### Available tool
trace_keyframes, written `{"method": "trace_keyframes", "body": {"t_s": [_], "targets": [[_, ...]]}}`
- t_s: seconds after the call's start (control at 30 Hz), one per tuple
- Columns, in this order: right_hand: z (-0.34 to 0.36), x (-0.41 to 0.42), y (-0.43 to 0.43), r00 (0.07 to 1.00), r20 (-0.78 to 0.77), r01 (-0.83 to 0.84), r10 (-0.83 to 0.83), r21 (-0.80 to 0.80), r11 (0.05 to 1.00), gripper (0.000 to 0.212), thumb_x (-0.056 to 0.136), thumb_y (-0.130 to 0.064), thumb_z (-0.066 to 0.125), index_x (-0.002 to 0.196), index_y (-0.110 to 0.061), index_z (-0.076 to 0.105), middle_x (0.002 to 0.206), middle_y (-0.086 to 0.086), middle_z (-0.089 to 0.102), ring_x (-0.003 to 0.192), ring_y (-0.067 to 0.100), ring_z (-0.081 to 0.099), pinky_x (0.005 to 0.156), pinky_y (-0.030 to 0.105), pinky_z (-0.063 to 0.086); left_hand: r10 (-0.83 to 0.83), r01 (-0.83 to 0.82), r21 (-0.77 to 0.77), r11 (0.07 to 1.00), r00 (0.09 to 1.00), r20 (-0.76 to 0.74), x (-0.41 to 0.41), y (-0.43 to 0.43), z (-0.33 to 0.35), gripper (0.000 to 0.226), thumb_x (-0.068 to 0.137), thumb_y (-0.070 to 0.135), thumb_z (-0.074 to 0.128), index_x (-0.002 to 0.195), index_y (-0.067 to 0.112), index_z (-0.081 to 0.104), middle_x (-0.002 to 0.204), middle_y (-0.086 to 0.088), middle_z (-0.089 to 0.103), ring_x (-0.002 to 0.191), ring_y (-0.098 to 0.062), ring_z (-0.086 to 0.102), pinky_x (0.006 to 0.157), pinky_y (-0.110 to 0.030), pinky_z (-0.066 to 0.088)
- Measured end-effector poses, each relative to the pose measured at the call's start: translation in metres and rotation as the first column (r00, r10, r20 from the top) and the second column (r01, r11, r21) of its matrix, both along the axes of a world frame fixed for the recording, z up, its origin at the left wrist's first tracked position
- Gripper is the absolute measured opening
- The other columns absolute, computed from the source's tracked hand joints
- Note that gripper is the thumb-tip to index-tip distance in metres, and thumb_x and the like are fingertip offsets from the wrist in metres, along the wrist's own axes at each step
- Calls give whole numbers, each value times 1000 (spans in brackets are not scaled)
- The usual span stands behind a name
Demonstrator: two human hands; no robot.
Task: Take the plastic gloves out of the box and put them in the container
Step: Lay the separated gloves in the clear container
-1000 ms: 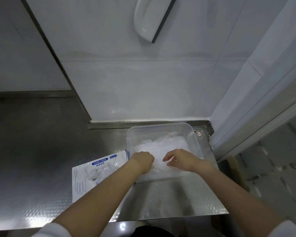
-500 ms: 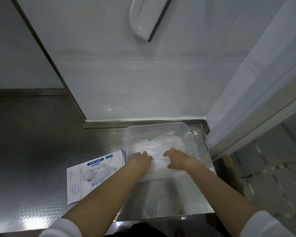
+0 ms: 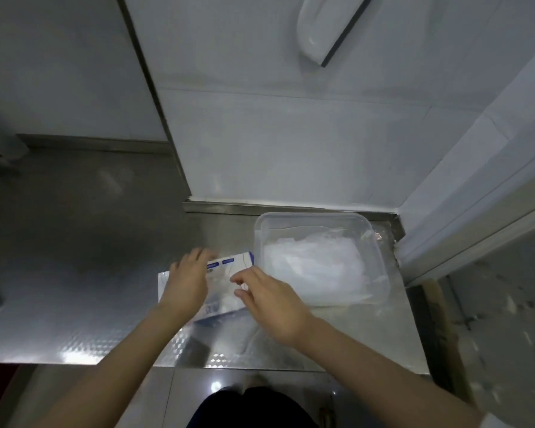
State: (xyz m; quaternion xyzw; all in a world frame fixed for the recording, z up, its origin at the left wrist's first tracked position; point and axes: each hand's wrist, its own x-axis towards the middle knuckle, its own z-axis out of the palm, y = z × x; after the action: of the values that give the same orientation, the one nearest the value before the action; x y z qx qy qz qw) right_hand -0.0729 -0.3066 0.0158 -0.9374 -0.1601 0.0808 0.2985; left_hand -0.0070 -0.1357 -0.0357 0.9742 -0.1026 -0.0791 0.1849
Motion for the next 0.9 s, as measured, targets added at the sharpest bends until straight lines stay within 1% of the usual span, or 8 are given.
{"method": "trace_keyframes", "body": {"t_s": [0.07, 0.17, 0.3, 0.4, 0.5, 0.63, 0.77, 0.9], "targets": [[-15, 0, 18, 998, -56, -20, 11, -153, 988, 47, 100, -25, 44, 143, -15, 31, 144, 5, 36, 115, 29, 53, 89, 36, 42, -7, 1, -56, 998, 994, -111, -8, 17, -13, 48, 80, -10, 50, 121, 14, 55, 124, -7, 53, 115, -28, 50, 94, -35, 38], [-36, 3, 38, 988, -147, 7, -51, -289, 957, 68, 96, -27, 52, 149, -14, 13, 154, 7, 18, 123, 31, 48, 94, 40, 42, -70, 51, -106, 993, 981, -183, -21, 30, -21, 45, 87, -4, 50, 129, 12, 51, 133, -7, 50, 122, -24, 46, 103, -31, 36], [-61, 8, 51, 927, -311, 68, -208, -405, 912, 82, 90, -38, 59, 149, -8, 10, 148, 13, 26, 122, 30, 49, 97, 38, 41, -180, 162, -96, 982, 954, -240, -29, 39, -17, 60, 84, 14, 65, 138, 17, 39, 144, 0, 37, 133, -18, 34, 109, -27, 29], [-66, 7, 55, 952, -216, 93, -219, -475, 875, 59, 90, -17, 60, 136, -7, 25, 132, 12, 45, 111, 27, 57, 87, 35, 46, -214, 223, 11, 975, 946, -244, -30, 44, -16, 72, 82, 21, 68, 143, 23, 31, 151, 3, 26, 138, -15, 25, 110, -26, 25], [-62, 4, 53, 945, -211, 146, -251, -414, 898, 43, 90, 2, 44, 130, -8, 33, 119, 14, 57, 104, 33, 60, 84, 38, 47, -215, 232, 60, 971, 953, -216, -32, 44, -17, 76, 82, 25, 68, 146, 26, 26, 153, 5, 21, 140, -15, 21, 108, -27, 23], [-67, -1, 52, 925, -148, 272, -351, -388, 881, 36, 94, -13, 48, 128, -10, 34, 126, 10, 49, 111, 28, 55, 87, 34, 44, -200, 219, 86, 972, 961, -189, -35, 44, -20, 76, 82, 32, 67, 146, 27, 25, 153, 6, 21, 139, -15, 21, 108, -28, 21], [-71, -1, 55, 909, -118, 318, -400, -426, 847, 49, 93, -38, 52, 128, -9, 37, 127, 9, 46, 118, 24, 47, 92, 29, 39, -182, 193, 54, 980, 970, -162, -35, 41, -22, 69, 86, 40, 60, 145, 26, 27, 151, 6, 24, 138, -14, 22, 107, -28, 21], [-66, 2, 56, 908, -162, 277, -387, -463, 842, 29, 99, -30, 42, 118, -9, 48, 121, 10, 59, 110, 28, 56, 84, 32, 42, -209, 216, 28, 976, 965, -159, -35, 44, -21, 61, 93, 43, 50, 146, 25, 27, 151, 6, 24, 138, -14, 21, 109, -30, 19]]}}
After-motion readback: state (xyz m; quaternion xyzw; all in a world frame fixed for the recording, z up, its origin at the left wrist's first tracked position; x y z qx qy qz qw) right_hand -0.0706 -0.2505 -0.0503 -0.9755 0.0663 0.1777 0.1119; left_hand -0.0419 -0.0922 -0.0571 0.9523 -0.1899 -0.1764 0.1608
